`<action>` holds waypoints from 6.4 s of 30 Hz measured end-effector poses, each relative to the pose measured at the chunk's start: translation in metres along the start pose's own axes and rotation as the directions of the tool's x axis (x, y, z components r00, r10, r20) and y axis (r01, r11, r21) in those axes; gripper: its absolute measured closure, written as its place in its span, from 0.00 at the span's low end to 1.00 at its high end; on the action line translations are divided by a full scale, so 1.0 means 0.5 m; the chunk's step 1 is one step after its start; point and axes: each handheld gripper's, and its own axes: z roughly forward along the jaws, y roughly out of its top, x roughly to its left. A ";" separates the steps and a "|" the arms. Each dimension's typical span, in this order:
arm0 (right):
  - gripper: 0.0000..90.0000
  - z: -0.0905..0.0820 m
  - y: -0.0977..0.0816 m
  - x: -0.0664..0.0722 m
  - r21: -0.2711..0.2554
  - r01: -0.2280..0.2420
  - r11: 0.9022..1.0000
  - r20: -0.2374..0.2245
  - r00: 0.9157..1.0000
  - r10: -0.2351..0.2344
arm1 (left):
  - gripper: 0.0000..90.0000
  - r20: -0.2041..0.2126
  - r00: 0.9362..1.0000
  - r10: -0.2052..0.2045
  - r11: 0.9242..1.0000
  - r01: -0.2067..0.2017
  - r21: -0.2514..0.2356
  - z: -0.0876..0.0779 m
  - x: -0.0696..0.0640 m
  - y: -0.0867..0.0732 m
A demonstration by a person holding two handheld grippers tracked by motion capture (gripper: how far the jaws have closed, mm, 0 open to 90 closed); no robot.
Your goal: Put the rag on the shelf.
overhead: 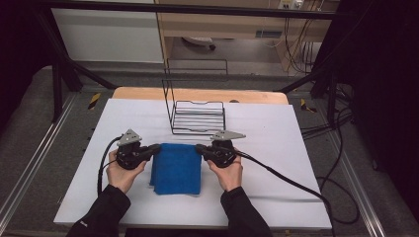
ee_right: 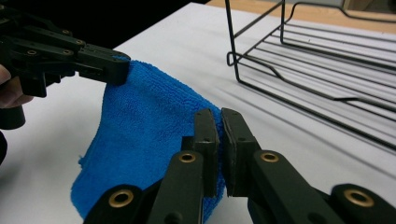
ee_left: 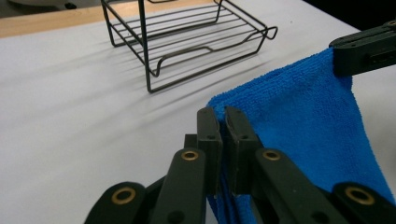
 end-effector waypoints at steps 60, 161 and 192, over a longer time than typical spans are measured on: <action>0.96 -0.167 0.116 0.041 -0.292 0.210 0.933 0.115 0.976 -0.184 | 0.95 -0.014 0.995 0.100 0.937 -0.099 -0.335 -0.077 -0.100 0.131; 0.96 -0.206 0.443 -0.047 -0.498 0.340 0.798 0.315 0.928 -0.200 | 0.95 -0.075 0.992 0.102 0.792 -0.127 -0.597 -0.064 -0.051 0.480; 0.96 -0.142 0.495 -0.110 -0.431 0.380 0.819 0.325 0.912 -0.252 | 0.95 -0.107 0.990 0.094 0.810 -0.139 -0.570 -0.011 0.014 0.505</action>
